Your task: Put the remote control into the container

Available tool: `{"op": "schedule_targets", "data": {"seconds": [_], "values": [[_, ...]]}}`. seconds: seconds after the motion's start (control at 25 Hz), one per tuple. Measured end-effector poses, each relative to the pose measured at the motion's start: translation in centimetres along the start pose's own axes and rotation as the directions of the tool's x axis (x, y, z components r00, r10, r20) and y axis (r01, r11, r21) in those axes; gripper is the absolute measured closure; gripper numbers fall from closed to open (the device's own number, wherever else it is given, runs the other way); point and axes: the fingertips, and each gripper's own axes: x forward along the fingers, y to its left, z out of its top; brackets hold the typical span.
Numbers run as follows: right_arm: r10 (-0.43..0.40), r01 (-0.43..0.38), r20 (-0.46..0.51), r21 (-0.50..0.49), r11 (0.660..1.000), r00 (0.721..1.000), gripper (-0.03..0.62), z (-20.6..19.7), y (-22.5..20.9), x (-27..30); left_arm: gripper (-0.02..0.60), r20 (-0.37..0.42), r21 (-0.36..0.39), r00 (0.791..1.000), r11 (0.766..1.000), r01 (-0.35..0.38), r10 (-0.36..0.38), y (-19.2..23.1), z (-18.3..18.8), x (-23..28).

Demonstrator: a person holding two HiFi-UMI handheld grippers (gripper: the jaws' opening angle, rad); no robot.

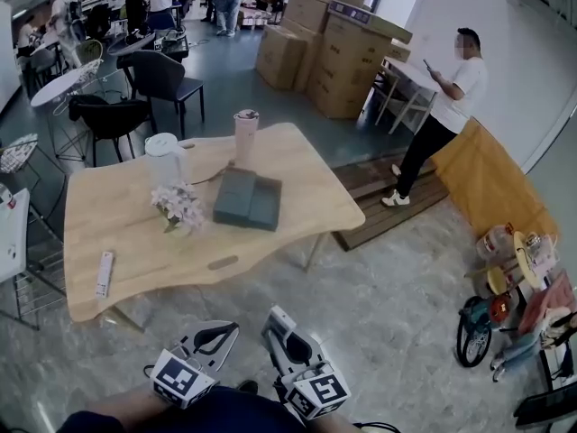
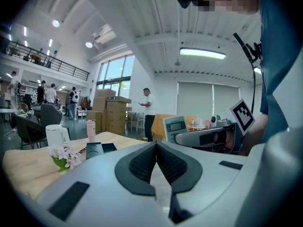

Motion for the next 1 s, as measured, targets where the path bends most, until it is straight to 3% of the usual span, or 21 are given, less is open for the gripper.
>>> {"op": "schedule_targets", "data": {"seconds": [0.52, 1.0], "values": [[0.022, -0.022, -0.023, 0.015, 1.0, 0.999, 0.507, -0.3, -3.7, 1.2, 0.569, 0.004, -0.014, 0.999, 0.999, -0.046, 0.046, 0.8, 0.0, 3.2], [-0.037, 0.037, -0.041, 0.021, 0.999, 0.999, 0.507, 0.5, -8.5, 10.2, 0.569, 0.02, -0.016, 1.0, 1.0, 0.014, -0.014, 9.9, 1.0, 10.1]]}}
